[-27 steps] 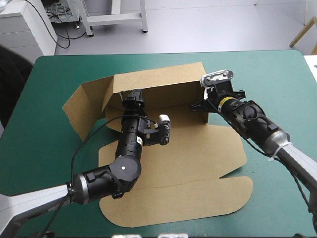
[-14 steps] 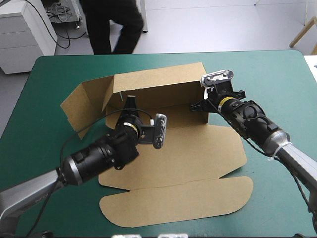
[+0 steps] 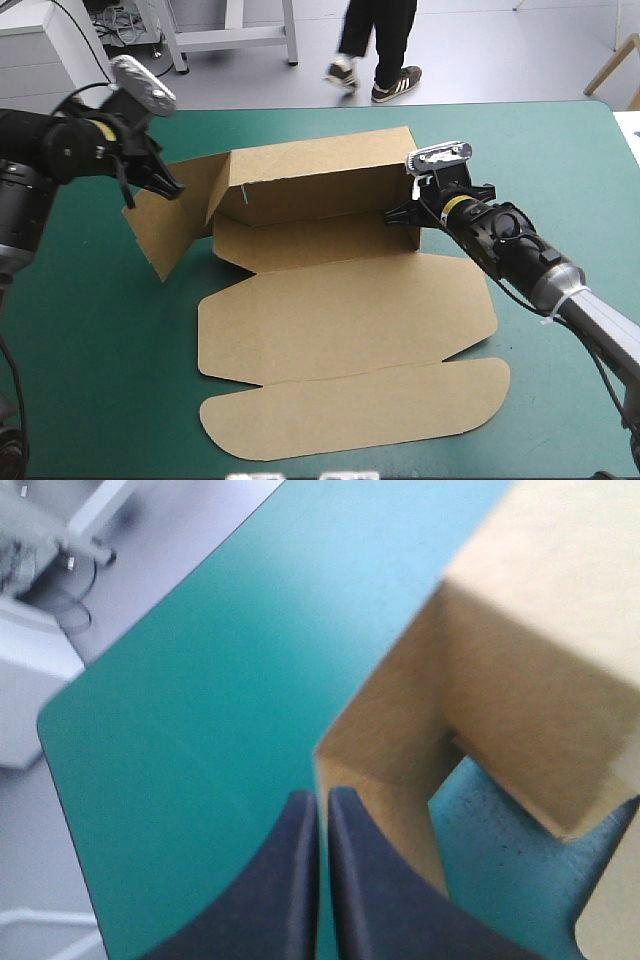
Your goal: Fold the box
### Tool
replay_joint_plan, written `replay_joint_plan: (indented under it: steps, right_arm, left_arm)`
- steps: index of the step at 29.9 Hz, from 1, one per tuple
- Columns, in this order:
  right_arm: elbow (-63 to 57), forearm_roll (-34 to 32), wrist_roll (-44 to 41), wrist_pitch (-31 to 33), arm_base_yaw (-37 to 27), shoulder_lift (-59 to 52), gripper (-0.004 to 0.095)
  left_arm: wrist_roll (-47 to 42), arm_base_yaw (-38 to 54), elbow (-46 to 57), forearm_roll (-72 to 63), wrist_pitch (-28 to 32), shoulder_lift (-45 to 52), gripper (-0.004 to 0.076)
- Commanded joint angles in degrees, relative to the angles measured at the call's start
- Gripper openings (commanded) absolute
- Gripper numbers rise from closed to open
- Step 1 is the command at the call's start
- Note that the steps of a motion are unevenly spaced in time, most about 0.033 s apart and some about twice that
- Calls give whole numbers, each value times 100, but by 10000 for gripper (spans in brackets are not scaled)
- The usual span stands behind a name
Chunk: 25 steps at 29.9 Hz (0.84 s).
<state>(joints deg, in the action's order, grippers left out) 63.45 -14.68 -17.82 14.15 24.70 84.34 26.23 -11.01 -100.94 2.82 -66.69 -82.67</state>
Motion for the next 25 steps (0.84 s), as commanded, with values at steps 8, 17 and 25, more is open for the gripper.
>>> replay_joint_plan:
  steps: [8, 17, 25]
  right_arm:
    - [227, 38, -27, -428, -21, -222, -14]
    - [227, 38, -27, -428, -21, -222, -13]
    - [907, 38, -27, 599, -46, -222, -13]
  left_arm:
    - [-1721, 3068, 465, -1413, -300, 85, 14]
    - [-2266, 4190, 2223, -1937, 316, 185, 14]
    - [-2382, 4260, 2812, -2012, 823, 185, 14]
